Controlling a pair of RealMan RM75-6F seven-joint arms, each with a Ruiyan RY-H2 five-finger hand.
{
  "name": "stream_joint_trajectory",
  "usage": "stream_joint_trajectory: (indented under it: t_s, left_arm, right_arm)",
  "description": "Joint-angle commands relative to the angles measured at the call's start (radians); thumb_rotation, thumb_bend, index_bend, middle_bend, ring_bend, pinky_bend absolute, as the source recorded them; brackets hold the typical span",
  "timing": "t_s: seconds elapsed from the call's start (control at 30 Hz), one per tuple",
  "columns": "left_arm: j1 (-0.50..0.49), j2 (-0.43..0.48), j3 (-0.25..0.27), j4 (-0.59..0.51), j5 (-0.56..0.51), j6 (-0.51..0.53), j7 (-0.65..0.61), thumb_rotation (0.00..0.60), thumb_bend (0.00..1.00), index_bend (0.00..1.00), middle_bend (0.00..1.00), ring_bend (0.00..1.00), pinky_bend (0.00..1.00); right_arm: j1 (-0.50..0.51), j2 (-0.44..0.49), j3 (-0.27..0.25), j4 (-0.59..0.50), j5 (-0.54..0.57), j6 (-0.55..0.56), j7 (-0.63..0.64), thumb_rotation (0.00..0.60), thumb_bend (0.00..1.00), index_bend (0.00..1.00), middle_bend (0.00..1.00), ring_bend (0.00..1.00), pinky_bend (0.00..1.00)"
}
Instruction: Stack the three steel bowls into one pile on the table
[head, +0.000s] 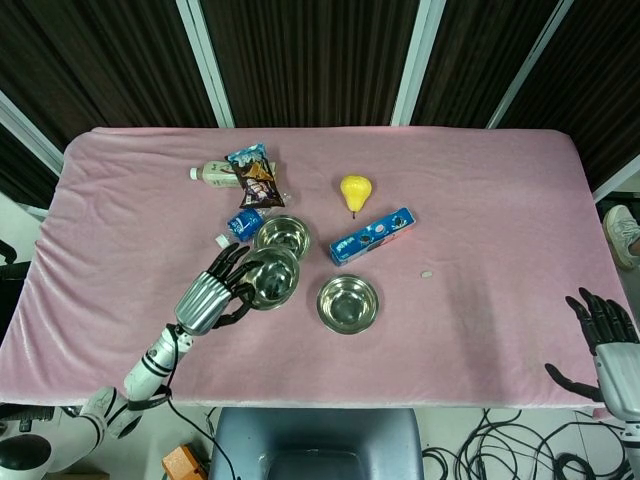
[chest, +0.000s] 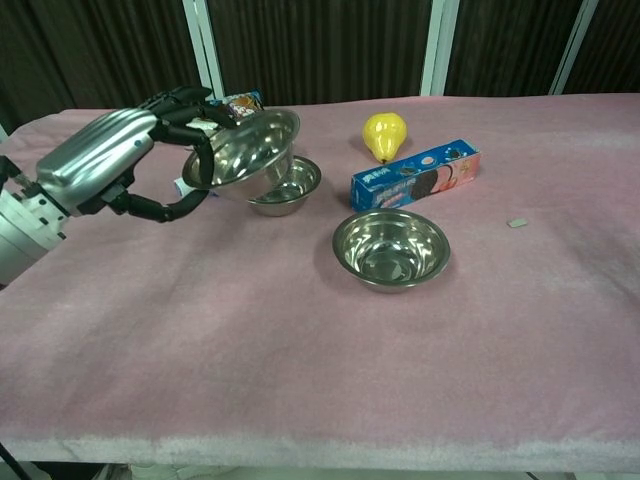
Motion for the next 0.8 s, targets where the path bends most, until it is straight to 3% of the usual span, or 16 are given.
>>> stream_joint_trajectory:
  t_s: [0.03,0.17,0.27,0.4,0.57,0.8]
  left_arm:
    - [-0.043,0.006,-0.045,-0.011,-0.021,-0.013,0.023,0.6,0.4,0.68,0.21,0.0,0.04]
    - [-0.135,0.006,-0.124,-0.012,-0.108,-0.158,0.094,0.6,0.4,0.68,0.22,0.0,0.04]
    - [-0.209,-0.052,-0.176,0.077,-0.197,-0.309,0.164,0.6,0.4,0.67,0.22,0.0,0.04]
    - [-0.262,-0.121,-0.193,0.181,-0.254,-0.404,0.186,0.6,0.4,0.67,0.22,0.0,0.04]
    - [-0.287,-0.18,-0.175,0.304,-0.282,-0.475,0.187,0.6,0.4,0.63,0.21,0.0,0.04]
    - [-0.276,-0.202,-0.131,0.34,-0.28,-0.491,0.126,0.6,0.4,0.3,0.16,0.0,0.04]
  right_arm:
    - [-0.003,0.005,0.003,0.0,0.003,0.007,0.015,0.6,0.31,0.0,0.0,0.0,0.0]
    - [-0.012,0.018,0.002,0.007,-0.002,0.023,0.055,0.6,0.31,0.0,0.0,0.0,0.0]
    - [-0.019,0.031,0.006,0.018,0.002,0.037,0.1,0.6,0.31,0.0,0.0,0.0,0.0]
    - [-0.024,0.04,0.004,0.029,-0.005,0.047,0.131,0.6,0.31,0.0,0.0,0.0,0.0]
    - [-0.034,0.046,0.006,0.04,-0.006,0.064,0.162,0.6,0.31,0.0,0.0,0.0,0.0]
    - [-0.043,0.044,0.015,0.046,0.004,0.08,0.175,0.6,0.31,0.0,0.0,0.0,0.0]
